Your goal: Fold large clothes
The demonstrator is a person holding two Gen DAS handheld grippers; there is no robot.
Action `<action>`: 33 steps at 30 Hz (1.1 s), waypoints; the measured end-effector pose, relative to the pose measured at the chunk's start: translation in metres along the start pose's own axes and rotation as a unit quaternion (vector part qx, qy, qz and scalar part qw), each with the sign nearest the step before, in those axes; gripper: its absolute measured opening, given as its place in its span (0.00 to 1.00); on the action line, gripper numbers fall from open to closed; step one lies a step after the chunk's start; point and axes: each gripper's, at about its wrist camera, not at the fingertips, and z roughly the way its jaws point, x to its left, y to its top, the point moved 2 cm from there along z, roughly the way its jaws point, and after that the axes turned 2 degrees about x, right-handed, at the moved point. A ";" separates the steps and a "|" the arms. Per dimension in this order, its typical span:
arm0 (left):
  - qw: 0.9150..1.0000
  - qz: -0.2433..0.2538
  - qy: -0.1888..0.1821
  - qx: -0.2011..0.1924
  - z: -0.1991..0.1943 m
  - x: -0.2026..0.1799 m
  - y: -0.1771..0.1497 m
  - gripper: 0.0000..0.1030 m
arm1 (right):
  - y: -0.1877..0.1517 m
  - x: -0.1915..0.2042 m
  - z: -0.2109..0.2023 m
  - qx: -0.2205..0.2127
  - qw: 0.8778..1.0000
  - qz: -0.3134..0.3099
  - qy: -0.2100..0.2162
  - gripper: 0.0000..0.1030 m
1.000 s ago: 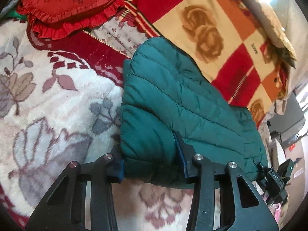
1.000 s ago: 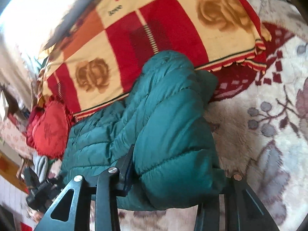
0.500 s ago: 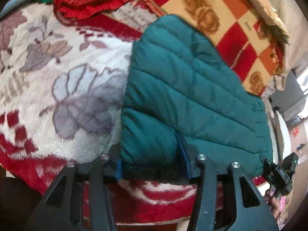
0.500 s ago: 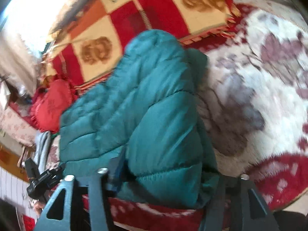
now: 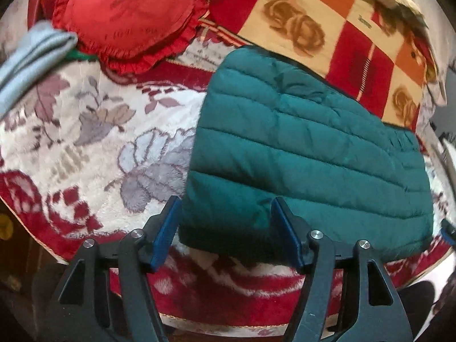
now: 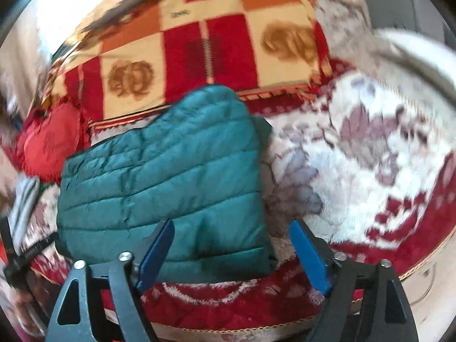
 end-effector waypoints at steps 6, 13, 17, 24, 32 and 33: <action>1.000 0.012 -0.001 -0.028 -0.019 -0.022 -0.007 0.64 | -0.011 0.056 -0.009 -0.036 0.996 -0.080 -0.014 0.86; 0.998 0.020 0.005 -0.062 -0.037 -0.037 -0.013 0.64 | -0.019 0.106 -0.015 -0.078 0.990 -0.118 -0.012 0.97; 0.997 0.029 0.009 -0.065 -0.039 -0.041 -0.015 0.64 | -0.021 0.117 -0.017 -0.087 0.988 -0.125 -0.013 1.00; 0.997 0.031 0.014 -0.072 -0.041 -0.042 -0.018 0.64 | -0.025 0.123 -0.014 -0.086 0.988 -0.127 -0.017 1.00; 0.995 0.046 0.034 -0.078 -0.043 -0.046 -0.021 0.64 | -0.027 0.127 -0.013 -0.087 0.988 -0.126 -0.019 1.00; 0.995 0.049 0.036 -0.078 -0.043 -0.046 -0.021 0.64 | -0.028 0.126 -0.012 -0.086 0.988 -0.126 -0.021 1.00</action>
